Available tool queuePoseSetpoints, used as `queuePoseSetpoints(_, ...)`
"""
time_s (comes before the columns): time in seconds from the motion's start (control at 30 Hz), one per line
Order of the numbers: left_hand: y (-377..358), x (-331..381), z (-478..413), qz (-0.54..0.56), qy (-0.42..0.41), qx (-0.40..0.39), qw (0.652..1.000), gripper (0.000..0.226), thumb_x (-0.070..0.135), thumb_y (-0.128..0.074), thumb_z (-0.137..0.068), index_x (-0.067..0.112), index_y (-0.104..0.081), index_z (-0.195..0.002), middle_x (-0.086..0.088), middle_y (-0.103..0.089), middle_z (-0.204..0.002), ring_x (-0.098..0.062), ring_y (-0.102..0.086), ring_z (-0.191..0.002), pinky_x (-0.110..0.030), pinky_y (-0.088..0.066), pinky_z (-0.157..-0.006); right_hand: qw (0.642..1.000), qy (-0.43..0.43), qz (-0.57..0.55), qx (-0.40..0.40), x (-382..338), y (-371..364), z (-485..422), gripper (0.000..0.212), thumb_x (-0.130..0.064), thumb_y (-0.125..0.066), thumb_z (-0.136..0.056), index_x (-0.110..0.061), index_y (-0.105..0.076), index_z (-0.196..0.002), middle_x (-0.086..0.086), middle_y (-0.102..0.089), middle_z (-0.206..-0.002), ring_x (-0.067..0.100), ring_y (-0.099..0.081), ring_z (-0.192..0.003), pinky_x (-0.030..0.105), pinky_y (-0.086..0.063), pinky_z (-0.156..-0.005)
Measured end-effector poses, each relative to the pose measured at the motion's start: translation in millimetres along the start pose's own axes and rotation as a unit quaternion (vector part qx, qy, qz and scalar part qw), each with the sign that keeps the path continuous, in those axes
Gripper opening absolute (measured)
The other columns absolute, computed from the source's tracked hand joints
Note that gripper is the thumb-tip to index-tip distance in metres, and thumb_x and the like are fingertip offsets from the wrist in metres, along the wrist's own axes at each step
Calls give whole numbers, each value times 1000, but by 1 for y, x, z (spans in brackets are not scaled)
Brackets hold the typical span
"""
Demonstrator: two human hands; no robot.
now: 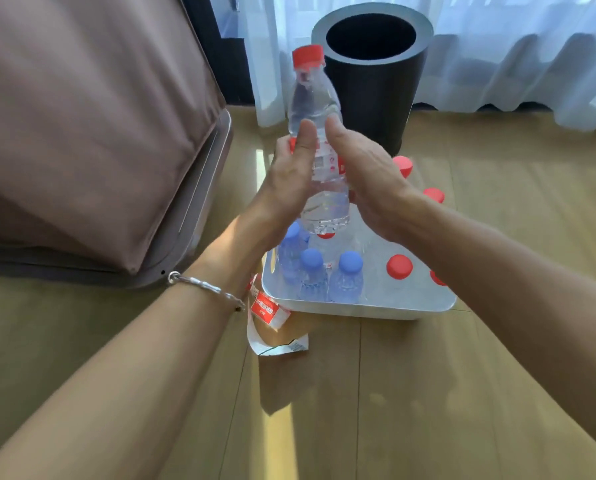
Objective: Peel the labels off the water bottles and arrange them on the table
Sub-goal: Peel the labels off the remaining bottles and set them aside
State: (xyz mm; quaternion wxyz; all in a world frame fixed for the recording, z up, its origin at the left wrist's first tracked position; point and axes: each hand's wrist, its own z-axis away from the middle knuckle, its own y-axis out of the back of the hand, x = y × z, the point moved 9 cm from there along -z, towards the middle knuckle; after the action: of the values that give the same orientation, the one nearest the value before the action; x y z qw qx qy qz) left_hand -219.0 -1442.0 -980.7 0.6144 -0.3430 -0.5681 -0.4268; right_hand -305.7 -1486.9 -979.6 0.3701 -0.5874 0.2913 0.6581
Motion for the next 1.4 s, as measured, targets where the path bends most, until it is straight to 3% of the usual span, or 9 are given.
queuePoseSetpoints(0.13,0,-5,6,-27,-18,29,999,38,44,-33,-105,14,-43,-126,2,-64,-100,-7,-69,-83,-20,-56,-65,999,-12,-44,0,7,-6,4,62,-52,-52,-90,1,-58,-120,25,-66,-114,34,-69,-104,49,-55,-93)
queuePoseSetpoints(0.33,0,-6,10,20,-26,70,997,34,44,-31,-105,18,-46,-122,-6,-65,-110,-21,-68,-99,-37,-57,-83,997,14,-76,-25,4,-6,8,17,-23,-50,-98,-9,-58,-100,11,-61,-91,18,-63,-81,30,-55,-71)
queuePoseSetpoints(0.5,-7,3,12,49,-37,80,995,30,39,-32,-106,19,-42,-126,6,-62,-102,-7,-66,-92,-23,-55,-80,992,36,-119,-9,-5,-3,5,14,-21,-52,-82,-12,-61,-88,10,-58,-84,23,-58,-83,40,-50,-77)
queuePoseSetpoints(0.63,-10,8,11,41,-46,90,994,40,41,-35,-105,12,-42,-133,8,-60,-99,-13,-63,-98,-33,-54,-91,988,9,-150,29,-2,2,0,28,-21,-52,-71,-7,-55,-95,15,-50,-92,28,-50,-85,42,-45,-76)
queuePoseSetpoints(0.83,-7,18,17,-68,-118,99,986,39,33,-43,-104,13,-42,-138,22,-56,-102,13,-59,-92,-10,-47,-84,974,-42,-205,90,11,3,-2,51,-18,-47,-60,2,-58,-106,19,-52,-91,31,-53,-80,32,-48,-60)
queuePoseSetpoints(0.97,-1,24,19,-98,-137,102,980,33,40,-49,-96,21,-53,-123,19,-63,-96,2,-63,-92,-23,-51,-88,957,-56,-271,84,17,-4,-4,67,-14,-45,-63,11,-52,-124,21,-59,-99,33,-61,-87,34,-53,-64)
queuePoseSetpoints(1.1,7,27,18,-97,-108,127,981,19,47,-52,-91,34,-57,-103,17,-66,-87,-6,-65,-88,-39,-53,-91,945,-61,-312,81,14,-14,-2,47,-4,-39,-85,6,-53,-129,20,-60,-100,31,-62,-87,32,-55,-63)
queuePoseSetpoints(1.27,11,32,16,-50,-77,127,988,21,46,-55,-88,31,-63,-99,18,-65,-80,-8,-65,-86,-42,-53,-93,926,-24,-370,71,-3,-22,-1,29,3,-43,-81,2,-61,-104,22,-60,-91,34,-61,-87,46,-54,-84)
queuePoseSetpoints(1.4,10,33,13,-21,-58,110,992,23,47,-56,-82,28,-65,-88,13,-65,-77,-15,-64,-84,-52,-52,-94,930,-1,-356,88,-10,-19,-3,18,2,-45,-85,-5,-61,-89,20,-60,-85,35,-61,-84,54,-54,-87)
